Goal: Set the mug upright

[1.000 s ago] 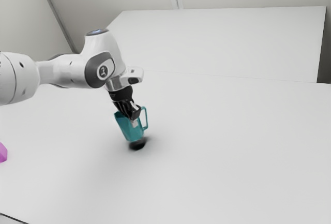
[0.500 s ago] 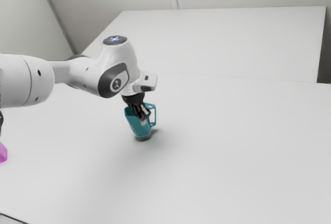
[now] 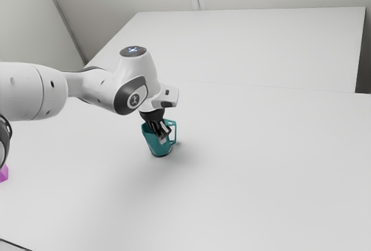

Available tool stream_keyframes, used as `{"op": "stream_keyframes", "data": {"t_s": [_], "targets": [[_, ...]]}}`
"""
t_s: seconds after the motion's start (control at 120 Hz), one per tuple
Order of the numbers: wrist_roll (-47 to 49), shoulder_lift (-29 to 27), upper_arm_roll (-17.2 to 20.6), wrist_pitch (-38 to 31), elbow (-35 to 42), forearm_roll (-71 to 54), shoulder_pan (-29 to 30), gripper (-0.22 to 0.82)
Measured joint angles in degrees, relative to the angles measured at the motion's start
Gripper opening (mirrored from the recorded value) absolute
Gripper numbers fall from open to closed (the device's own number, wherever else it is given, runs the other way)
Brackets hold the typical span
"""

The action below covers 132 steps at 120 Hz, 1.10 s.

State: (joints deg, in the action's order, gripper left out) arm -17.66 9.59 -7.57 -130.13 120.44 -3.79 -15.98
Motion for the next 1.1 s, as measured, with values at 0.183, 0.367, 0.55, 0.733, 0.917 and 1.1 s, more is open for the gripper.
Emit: {"op": "stream_keyframes", "data": {"t_s": [0.183,0.367,0.55,0.733,0.917,1.1], "targets": [[-0.3,-0.2,-0.1,0.0,0.0,0.0,-0.1,0.25],[-0.4,-2.1,-0.1,0.5,-0.5,-0.7,-0.4,0.46],[0.3,-5.5,-0.2,3.6,-3.5,-0.5,-0.7,0.54],[2.8,-7.5,-1.1,12.4,-13.0,-0.9,-1.3,0.58],[5.3,-8.4,-4.0,22.6,-22.3,-2.9,-2.4,0.59],[7.3,-9.2,-3.9,30.9,-29.6,-5.2,0.2,0.60]]}}
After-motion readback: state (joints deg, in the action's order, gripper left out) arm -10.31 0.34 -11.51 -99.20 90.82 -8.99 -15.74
